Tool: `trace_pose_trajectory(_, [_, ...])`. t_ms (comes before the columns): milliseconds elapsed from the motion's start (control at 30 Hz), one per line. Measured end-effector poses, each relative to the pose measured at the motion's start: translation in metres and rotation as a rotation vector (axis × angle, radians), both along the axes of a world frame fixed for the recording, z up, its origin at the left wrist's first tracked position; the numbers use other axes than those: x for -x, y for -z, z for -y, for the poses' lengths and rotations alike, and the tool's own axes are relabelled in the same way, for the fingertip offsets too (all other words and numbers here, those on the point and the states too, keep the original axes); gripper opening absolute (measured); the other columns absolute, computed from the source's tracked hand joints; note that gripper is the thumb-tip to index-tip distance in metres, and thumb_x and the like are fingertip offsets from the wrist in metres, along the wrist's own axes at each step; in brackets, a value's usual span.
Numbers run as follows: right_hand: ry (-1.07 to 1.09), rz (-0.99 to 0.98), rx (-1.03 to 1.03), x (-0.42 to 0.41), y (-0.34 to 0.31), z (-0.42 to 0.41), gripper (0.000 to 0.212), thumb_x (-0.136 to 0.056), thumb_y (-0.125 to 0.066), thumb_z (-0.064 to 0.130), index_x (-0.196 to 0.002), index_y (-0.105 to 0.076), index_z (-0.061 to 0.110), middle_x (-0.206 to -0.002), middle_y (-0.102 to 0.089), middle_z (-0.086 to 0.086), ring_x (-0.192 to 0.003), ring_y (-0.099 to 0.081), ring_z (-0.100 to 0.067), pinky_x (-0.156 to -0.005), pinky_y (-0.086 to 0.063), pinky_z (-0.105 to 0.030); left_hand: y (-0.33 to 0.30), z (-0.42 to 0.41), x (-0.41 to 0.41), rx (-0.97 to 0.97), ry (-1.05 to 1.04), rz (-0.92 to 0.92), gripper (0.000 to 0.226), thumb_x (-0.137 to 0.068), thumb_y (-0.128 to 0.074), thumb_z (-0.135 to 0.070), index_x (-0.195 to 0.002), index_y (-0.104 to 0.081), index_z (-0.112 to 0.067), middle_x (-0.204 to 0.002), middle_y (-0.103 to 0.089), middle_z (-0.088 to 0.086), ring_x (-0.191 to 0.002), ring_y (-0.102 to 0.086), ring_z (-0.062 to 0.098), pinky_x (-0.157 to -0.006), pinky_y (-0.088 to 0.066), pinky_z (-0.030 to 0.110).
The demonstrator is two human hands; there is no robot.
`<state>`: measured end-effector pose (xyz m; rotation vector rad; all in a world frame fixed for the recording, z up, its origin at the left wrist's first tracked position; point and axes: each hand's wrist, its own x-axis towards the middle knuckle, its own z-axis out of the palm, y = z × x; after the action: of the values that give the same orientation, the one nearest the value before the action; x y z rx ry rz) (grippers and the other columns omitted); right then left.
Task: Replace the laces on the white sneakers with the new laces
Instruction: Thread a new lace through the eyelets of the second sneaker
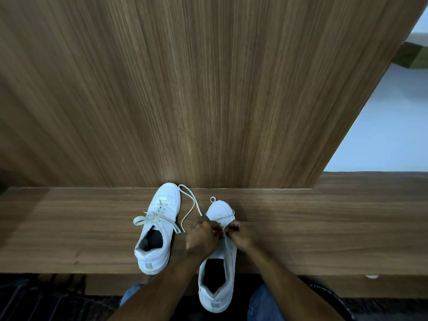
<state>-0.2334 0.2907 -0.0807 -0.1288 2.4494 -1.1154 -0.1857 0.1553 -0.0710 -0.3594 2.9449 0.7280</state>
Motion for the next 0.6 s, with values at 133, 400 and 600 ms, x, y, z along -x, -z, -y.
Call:
trace_pose_trajectory(133, [0.048,-0.103,-0.063,0.008,-0.004,-0.005,0.022,-0.092,-0.048,0.019,-0.073,-0.052,0.027,-0.093,-0.066,-0.002,-0.09,-0.062,-0.022,-0.08,-0.052,-0.038,0.001,0.0,-0.013,-0.016,-0.071,-0.096,0.026,-0.08,-0.061,-0.032,-0.106,-0.066,-0.029,-0.115,-0.056,-0.001,-0.115,-0.051,0.022,-0.089,-0.044,0.035])
trace_pose_trajectory(400, [0.727,-0.397,0.663,0.057,-0.075,-0.061,0.024,-0.094,-0.045,0.015,-0.076,-0.054,0.027,-0.083,-0.06,-0.014,-0.069,-0.06,-0.024,-0.075,-0.049,-0.042,-0.007,0.002,-0.022,-0.2,-0.342,-0.001,0.027,-0.076,-0.065,-0.044,-0.097,-0.06,-0.029,-0.109,-0.066,0.003,-0.104,-0.063,0.03,-0.084,-0.049,0.034])
trace_pose_trajectory(600, [0.471,-0.283,0.228,0.049,-0.052,-0.064,0.015,-0.088,-0.051,-0.002,-0.094,-0.061,0.008,-0.1,-0.066,-0.02,-0.088,-0.062,-0.029,-0.076,-0.045,-0.029,-0.013,0.001,-0.023,-0.183,-0.334,0.045,0.024,-0.078,-0.059,-0.043,-0.097,-0.065,-0.029,-0.107,-0.068,0.005,-0.104,-0.062,0.033,-0.084,-0.049,0.033])
